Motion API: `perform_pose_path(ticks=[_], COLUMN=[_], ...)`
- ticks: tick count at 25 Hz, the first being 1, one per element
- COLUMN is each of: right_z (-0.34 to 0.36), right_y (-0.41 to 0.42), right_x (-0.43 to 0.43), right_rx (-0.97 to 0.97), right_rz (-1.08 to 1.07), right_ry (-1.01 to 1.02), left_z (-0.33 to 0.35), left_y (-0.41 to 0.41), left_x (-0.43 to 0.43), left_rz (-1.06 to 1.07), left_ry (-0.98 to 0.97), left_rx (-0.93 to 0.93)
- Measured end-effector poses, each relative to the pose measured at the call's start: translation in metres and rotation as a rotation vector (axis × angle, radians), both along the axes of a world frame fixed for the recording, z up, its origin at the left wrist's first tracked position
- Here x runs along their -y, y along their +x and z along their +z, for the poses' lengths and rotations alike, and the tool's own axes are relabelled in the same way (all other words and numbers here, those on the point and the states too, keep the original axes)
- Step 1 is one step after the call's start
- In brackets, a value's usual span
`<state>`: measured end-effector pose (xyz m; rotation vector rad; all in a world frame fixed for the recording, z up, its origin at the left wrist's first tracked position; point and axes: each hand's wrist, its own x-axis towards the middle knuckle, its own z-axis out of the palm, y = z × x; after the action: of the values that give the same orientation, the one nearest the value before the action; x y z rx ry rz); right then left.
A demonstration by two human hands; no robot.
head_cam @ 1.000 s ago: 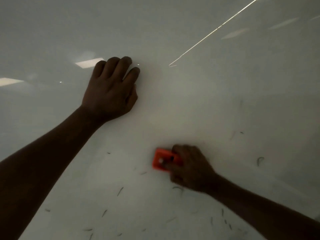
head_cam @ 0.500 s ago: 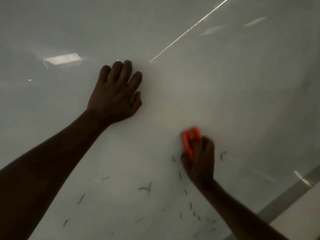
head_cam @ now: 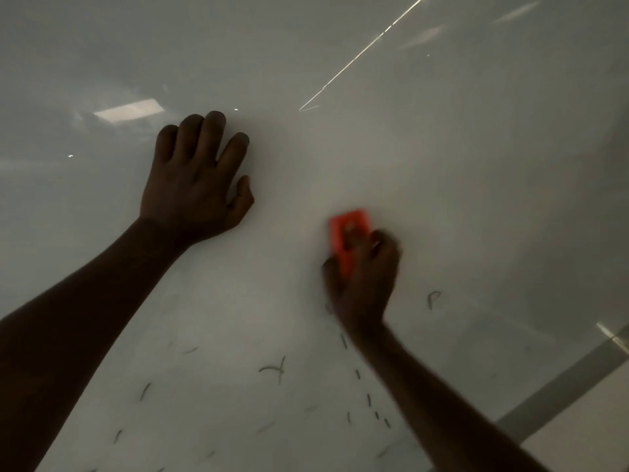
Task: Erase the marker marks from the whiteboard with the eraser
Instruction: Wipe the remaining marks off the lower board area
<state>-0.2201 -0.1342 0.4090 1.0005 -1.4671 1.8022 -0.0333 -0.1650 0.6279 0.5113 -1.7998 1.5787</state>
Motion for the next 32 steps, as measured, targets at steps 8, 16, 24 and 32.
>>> perform_pose_path(ticks=[8, 16, 24, 32], right_z=[-0.017, 0.058, 0.139, 0.051], right_y=[0.004, 0.109, 0.115, 0.288], right_x=[-0.022, -0.002, -0.005, -0.001], right_rx=[-0.459, -0.092, -0.587, -0.903], right_rz=[0.228, 0.036, -0.032, 0.158], right_ry=[0.138, -0.031, 0.005, 0.042], left_z=[0.0, 0.011, 0.034, 0.043], left_y=[-0.001, 0.016, 0.261, 0.324], left_x=[-0.002, -0.027, -0.015, -0.005], left_rz=[-0.037, -0.267, -0.123, -0.055], left_ry=[0.037, 0.3, 0.125, 0.018], left_rx=[0.031, 0.031, -0.193, -0.317])
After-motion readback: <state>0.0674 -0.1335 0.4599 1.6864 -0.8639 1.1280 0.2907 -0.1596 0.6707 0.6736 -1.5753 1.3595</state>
